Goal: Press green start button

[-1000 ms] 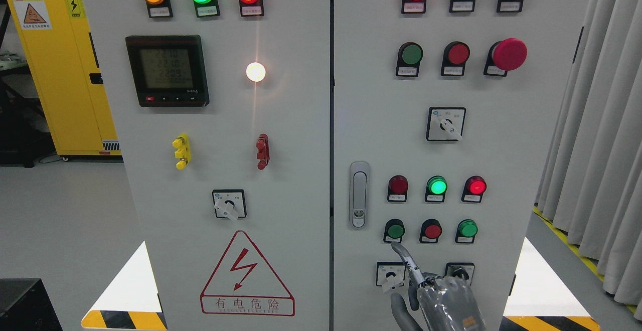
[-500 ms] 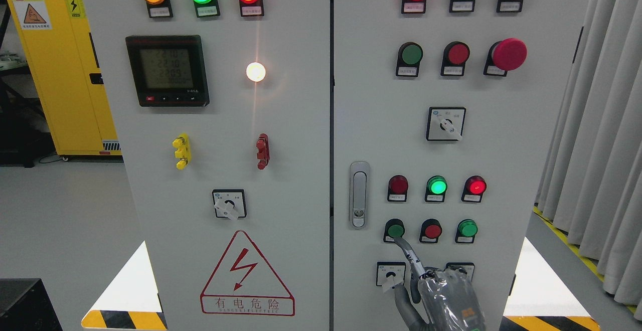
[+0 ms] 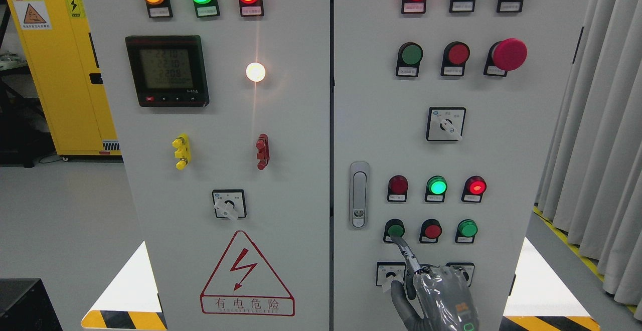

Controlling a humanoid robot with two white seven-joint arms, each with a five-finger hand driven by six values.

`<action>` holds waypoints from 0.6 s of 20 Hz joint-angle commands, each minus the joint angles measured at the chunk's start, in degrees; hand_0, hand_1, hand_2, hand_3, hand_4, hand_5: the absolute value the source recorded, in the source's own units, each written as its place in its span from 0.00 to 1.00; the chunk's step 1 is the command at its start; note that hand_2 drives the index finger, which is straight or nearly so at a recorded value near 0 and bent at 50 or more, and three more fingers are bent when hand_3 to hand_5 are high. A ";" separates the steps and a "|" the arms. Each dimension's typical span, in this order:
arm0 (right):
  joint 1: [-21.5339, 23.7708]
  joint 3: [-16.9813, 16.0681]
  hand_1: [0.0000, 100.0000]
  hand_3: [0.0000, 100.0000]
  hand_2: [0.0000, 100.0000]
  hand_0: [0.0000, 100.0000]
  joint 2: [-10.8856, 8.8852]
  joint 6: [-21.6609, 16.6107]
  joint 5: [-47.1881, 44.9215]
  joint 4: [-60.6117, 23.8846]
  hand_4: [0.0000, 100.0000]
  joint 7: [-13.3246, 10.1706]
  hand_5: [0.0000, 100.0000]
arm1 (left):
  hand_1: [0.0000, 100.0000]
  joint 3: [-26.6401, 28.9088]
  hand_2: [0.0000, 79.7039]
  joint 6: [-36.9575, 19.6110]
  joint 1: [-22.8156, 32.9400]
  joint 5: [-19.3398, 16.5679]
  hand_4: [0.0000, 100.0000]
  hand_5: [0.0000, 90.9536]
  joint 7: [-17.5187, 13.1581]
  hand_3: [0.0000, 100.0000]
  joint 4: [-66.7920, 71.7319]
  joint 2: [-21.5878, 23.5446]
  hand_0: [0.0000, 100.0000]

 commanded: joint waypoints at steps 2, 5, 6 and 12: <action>-0.87 -0.04 0.91 0.93 0.00 0.75 0.48 0.75 -1.12 2.06 0.98 0.04 1.00 | 0.56 0.00 0.00 0.05 0.01 0.01 0.00 0.00 0.00 0.00 0.00 0.06 0.12; -1.13 -0.04 0.91 0.93 0.00 0.76 0.48 1.01 -1.83 2.06 0.98 0.48 1.00 | 0.56 0.00 0.00 0.05 0.01 0.01 0.00 0.00 0.00 0.00 0.00 -0.03 0.12; -1.13 -0.04 0.91 0.93 0.00 0.76 0.48 1.28 -2.00 2.06 0.98 0.92 1.00 | 0.56 0.00 0.00 0.05 0.01 0.01 0.00 0.00 0.00 0.00 0.00 0.06 0.12; -1.13 0.05 0.91 0.93 0.00 0.78 0.48 1.28 -2.27 2.67 0.98 1.10 1.00 | 0.56 0.00 0.00 0.05 0.01 -0.07 0.00 0.00 0.00 0.00 0.00 0.06 0.12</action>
